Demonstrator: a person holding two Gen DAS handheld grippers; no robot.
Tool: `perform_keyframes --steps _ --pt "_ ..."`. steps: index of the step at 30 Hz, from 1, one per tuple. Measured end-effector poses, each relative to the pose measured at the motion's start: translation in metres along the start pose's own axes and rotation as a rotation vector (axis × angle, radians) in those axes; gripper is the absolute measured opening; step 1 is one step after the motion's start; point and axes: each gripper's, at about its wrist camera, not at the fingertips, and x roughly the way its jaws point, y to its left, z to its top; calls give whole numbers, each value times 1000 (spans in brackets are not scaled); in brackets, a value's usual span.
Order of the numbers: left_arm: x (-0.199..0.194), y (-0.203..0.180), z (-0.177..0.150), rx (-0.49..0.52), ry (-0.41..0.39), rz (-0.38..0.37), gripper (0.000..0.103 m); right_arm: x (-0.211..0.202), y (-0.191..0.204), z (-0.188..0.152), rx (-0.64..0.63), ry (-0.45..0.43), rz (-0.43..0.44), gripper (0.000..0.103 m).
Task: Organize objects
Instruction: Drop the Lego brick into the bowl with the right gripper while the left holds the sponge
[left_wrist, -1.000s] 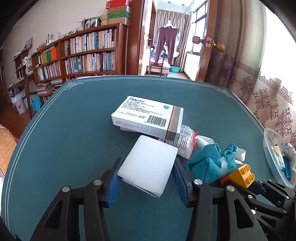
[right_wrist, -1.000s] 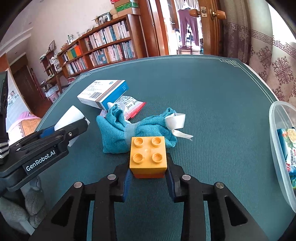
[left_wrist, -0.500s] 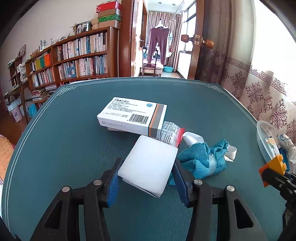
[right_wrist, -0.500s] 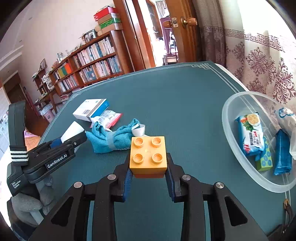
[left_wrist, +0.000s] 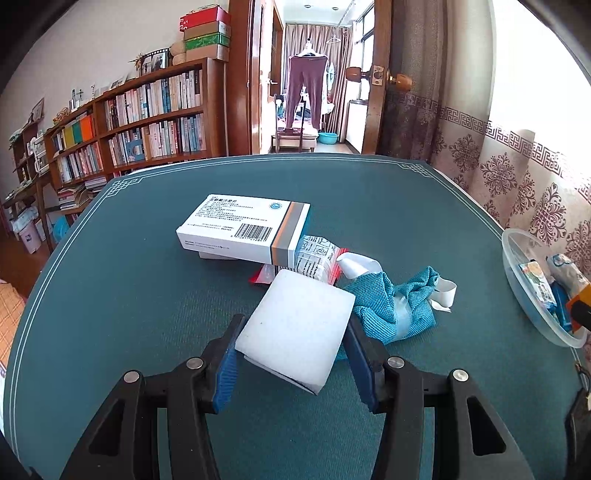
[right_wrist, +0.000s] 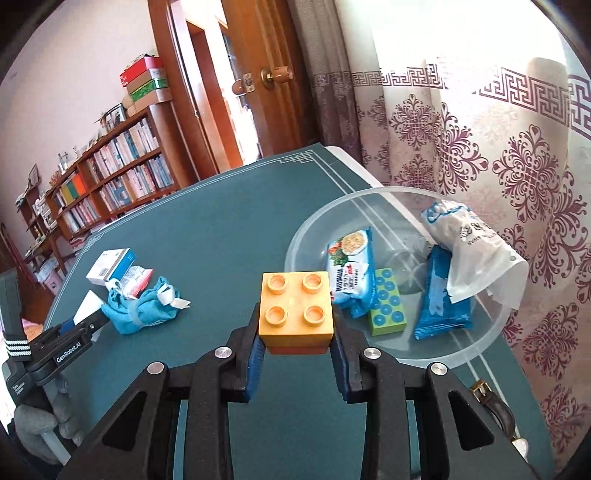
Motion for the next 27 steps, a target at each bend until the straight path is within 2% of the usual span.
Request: perform_keyframes --steps 12,27 --pt "1 -5 -3 16 10 22 55 10 -21 4 18 3 -75 33" --pt "-3 -11 -5 23 16 24 55 21 -37 1 42 41 -85 34"
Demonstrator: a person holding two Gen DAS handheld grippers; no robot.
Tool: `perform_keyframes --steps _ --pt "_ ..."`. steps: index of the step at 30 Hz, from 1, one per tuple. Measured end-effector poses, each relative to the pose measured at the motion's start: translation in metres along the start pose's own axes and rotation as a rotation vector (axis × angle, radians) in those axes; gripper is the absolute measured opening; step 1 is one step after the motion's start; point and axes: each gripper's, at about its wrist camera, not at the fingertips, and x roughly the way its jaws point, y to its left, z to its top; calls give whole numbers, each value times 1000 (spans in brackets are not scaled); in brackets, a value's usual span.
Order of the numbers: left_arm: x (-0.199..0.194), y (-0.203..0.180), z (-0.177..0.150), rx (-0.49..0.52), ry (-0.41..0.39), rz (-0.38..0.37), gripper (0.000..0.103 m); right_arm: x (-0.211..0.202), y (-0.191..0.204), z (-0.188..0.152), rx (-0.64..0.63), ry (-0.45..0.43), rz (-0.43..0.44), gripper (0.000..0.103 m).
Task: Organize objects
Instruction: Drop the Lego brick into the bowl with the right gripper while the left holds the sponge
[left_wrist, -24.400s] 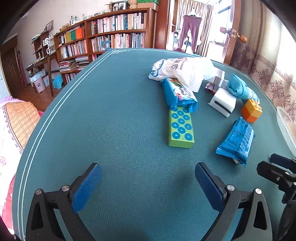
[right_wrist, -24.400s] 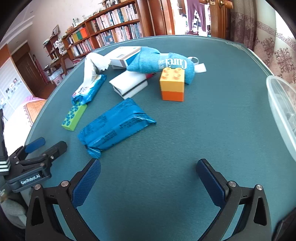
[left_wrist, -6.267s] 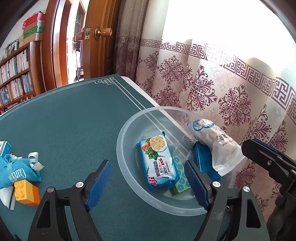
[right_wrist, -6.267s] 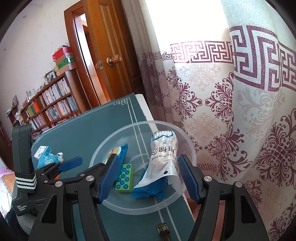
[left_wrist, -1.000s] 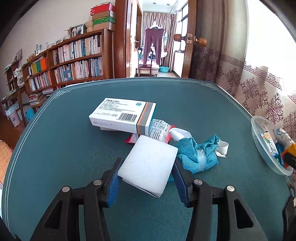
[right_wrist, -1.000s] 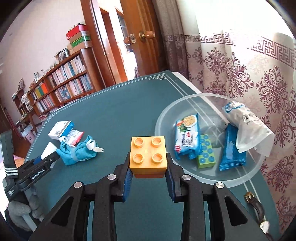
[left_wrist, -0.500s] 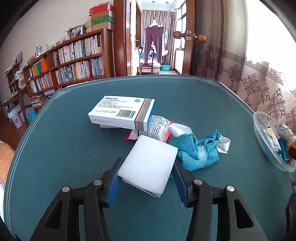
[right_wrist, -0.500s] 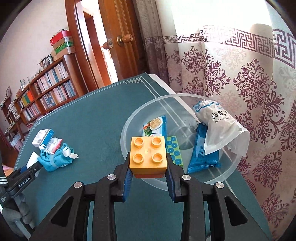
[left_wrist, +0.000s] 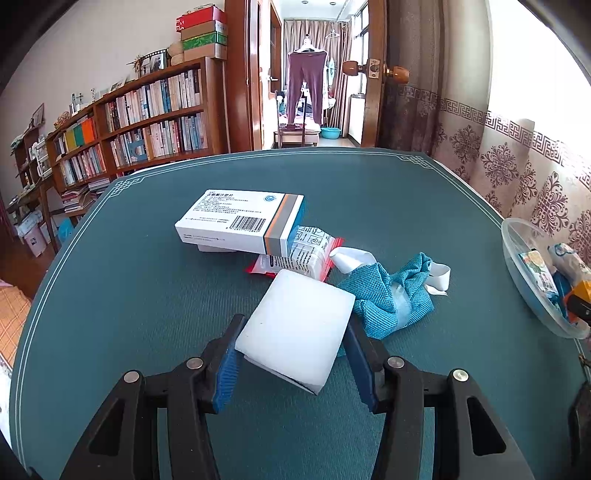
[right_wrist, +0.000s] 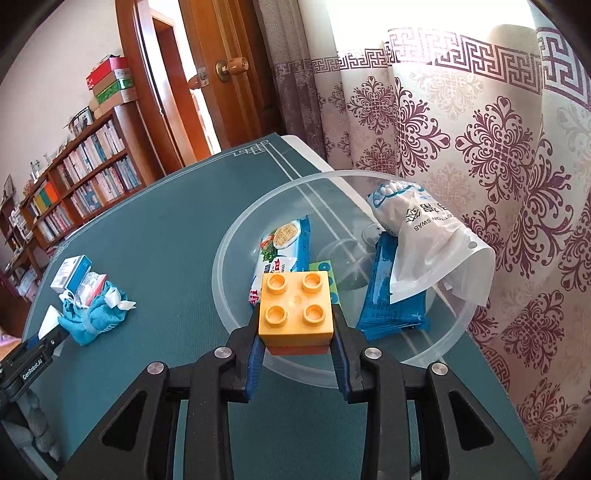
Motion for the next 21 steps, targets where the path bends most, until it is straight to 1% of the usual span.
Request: perform_keyframes --steps 5,12,21 --pt "-5 -5 0 10 -7 -5 55 -5 -4 -1 15 -6 3 36" --pt "-20 -14 4 22 -34 -25 55 -19 -11 -4 22 -21 18 36" --pt "-40 -44 10 72 -69 -68 55 -41 -17 -7 36 -50 54 36"
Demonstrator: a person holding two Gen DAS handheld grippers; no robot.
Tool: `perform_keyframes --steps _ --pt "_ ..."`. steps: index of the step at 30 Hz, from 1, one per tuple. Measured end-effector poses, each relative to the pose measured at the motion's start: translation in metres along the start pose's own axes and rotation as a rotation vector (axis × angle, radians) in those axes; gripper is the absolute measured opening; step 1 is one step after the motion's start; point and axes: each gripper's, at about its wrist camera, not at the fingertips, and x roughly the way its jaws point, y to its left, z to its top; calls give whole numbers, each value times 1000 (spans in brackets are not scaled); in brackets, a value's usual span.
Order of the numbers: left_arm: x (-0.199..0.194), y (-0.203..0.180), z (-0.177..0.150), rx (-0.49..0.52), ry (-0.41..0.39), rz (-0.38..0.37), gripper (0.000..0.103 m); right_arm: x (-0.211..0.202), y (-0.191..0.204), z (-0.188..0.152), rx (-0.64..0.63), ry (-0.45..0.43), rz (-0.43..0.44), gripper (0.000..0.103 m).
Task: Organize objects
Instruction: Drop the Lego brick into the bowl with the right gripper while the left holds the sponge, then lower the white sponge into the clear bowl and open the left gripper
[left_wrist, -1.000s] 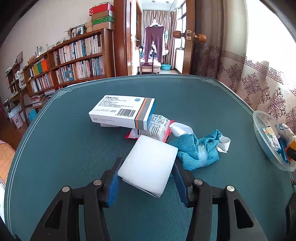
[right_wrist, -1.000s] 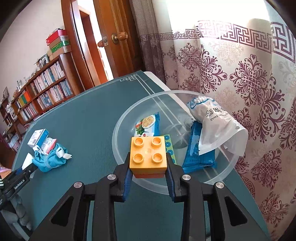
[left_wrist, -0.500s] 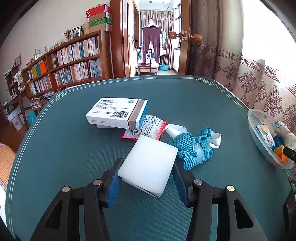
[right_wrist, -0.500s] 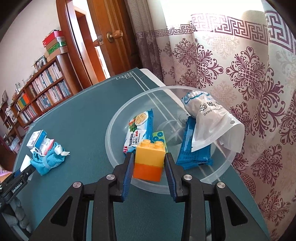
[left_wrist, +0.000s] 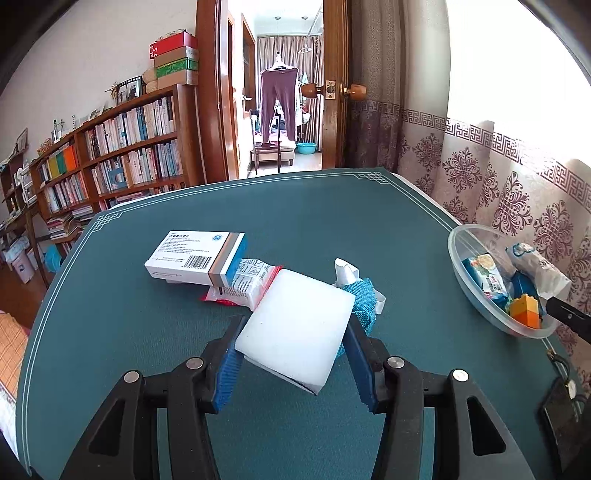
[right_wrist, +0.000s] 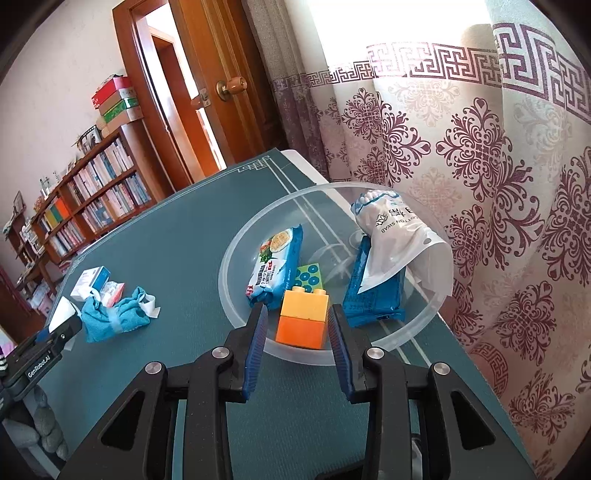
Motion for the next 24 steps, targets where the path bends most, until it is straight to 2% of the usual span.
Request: perform_keyframes --steps 8,18,24 --pt "-9 -28 4 28 -7 -66 55 -11 -9 -4 -18 0 18 36" --pt "-10 -74 10 86 7 -169 55 -20 -15 1 -114 -8 3 36" --pt "-5 -107 15 140 23 -226 55 -21 -31 -2 -98 1 4 36"
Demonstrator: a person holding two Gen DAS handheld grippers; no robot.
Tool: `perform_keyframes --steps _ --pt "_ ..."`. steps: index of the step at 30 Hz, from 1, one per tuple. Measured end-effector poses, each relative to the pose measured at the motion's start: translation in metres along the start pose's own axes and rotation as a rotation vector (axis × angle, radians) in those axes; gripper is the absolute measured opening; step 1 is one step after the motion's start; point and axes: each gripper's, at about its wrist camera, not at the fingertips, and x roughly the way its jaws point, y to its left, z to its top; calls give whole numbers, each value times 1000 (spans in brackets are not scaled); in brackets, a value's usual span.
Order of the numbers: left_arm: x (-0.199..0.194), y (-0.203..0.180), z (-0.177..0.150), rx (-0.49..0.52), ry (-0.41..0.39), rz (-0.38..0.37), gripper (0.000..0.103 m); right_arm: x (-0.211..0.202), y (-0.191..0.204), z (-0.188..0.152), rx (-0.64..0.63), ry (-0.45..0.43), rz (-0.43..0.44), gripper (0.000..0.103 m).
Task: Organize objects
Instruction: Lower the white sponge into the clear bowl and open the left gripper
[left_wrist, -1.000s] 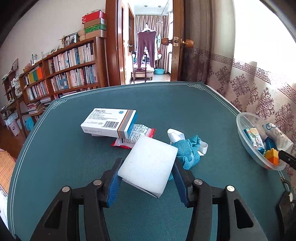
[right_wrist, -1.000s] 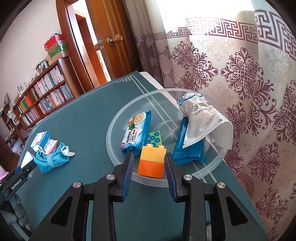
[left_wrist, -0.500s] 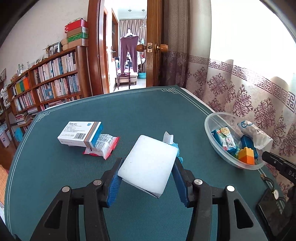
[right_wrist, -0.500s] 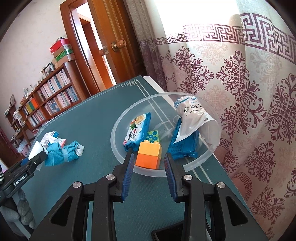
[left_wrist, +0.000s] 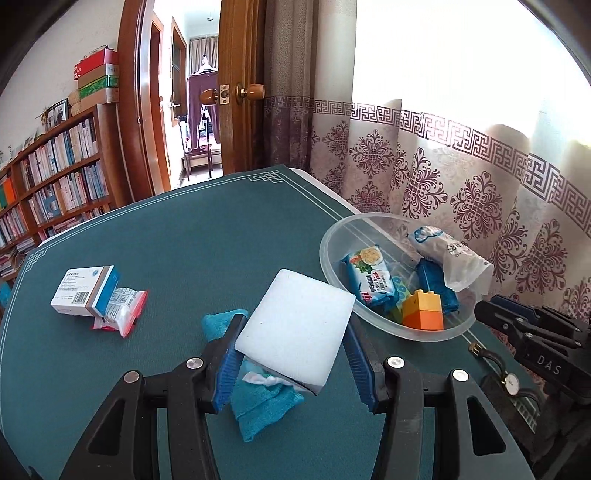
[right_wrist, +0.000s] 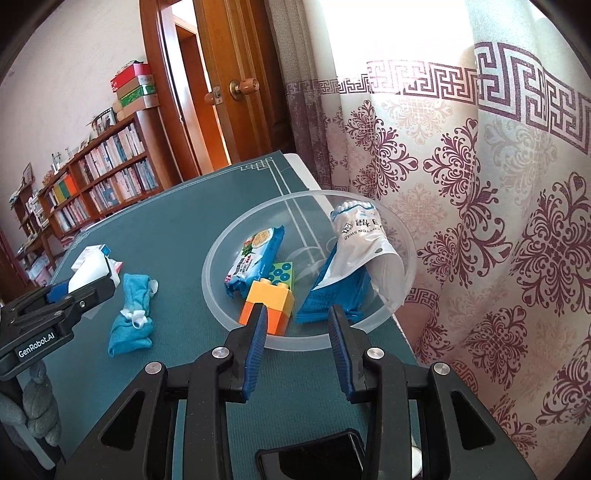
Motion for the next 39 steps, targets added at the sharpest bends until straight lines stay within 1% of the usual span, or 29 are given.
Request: perform_keyframes --steps 14,23,24,26,28,32,35,39 --pt "43 -58 38 66 44 -108 55 -6 -20 0 21 -14 17 36" --pt "73 -88 51 91 56 -170 56 -4 -27 -2 46 -12 24 36" --pt "75 -90 52 86 54 -180 57 -4 -28 -2 47 -12 24 36" --pt "80 -90 52 70 58 -192 67 -4 -28 -3 49 -12 22 36" --pt "84 -88 51 55 68 -207 69 -3 -28 -3 50 -11 21 36" --pt "84 -79 46 32 79 -195 73 -2 -28 -5 52 -8 20 36" --pt "82 -70 44 8 77 -183 74 -2 -28 -5 54 -10 18 36" --pt "75 -64 41 12 60 -144 74 -5 -26 -5 52 -16 19 36"
